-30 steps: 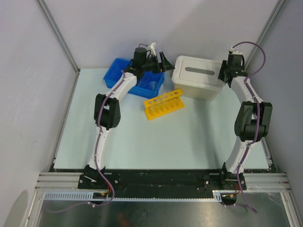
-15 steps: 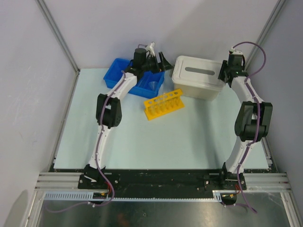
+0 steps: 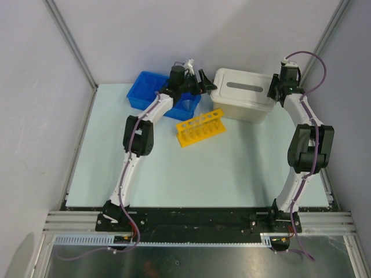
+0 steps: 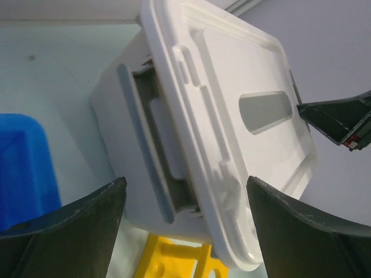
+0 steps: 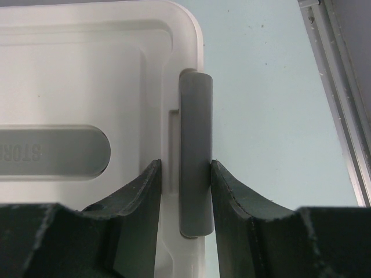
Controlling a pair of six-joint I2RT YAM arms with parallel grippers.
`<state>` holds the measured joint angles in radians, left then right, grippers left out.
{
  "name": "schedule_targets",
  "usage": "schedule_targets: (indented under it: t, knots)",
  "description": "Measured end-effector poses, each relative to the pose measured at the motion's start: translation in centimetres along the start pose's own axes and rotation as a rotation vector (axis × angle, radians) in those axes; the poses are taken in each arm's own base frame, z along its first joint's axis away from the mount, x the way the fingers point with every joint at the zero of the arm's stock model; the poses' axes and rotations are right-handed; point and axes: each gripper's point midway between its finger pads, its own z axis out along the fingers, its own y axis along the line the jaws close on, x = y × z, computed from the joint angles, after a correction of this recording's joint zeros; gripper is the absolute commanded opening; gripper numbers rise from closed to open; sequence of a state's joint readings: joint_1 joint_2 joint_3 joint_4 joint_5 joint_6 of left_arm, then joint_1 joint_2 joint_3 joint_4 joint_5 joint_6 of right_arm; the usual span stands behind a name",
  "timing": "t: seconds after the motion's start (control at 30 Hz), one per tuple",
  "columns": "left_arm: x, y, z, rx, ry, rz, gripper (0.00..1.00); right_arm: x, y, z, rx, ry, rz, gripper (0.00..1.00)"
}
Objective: Organize the chemistry lab equipment
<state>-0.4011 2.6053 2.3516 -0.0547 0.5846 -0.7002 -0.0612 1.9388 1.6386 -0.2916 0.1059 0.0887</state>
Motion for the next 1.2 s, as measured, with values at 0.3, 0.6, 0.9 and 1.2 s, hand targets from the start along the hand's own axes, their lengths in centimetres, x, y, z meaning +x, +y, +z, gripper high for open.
schedule_targets:
  t: [0.3,0.6,0.9,1.2]
  knots:
    - [1.4,-2.6,1.6,0.064,0.0,0.027,0.82,0.0,-0.3,0.0,-0.005,0.002,0.009,0.09]
    - [1.3,-1.5,1.5,0.044,-0.024,0.047,0.61,0.0,-0.1,0.0,-0.014,0.002,0.013,0.09]
    - [1.1,-2.0,1.2,0.001,-0.056,0.131,0.46,0.0,0.0,0.1,-0.016,0.001,0.013,0.09]
    - [1.0,-2.3,1.2,-0.025,-0.063,0.204,0.34,0.0,0.0,0.1,-0.02,0.0,0.013,0.09]
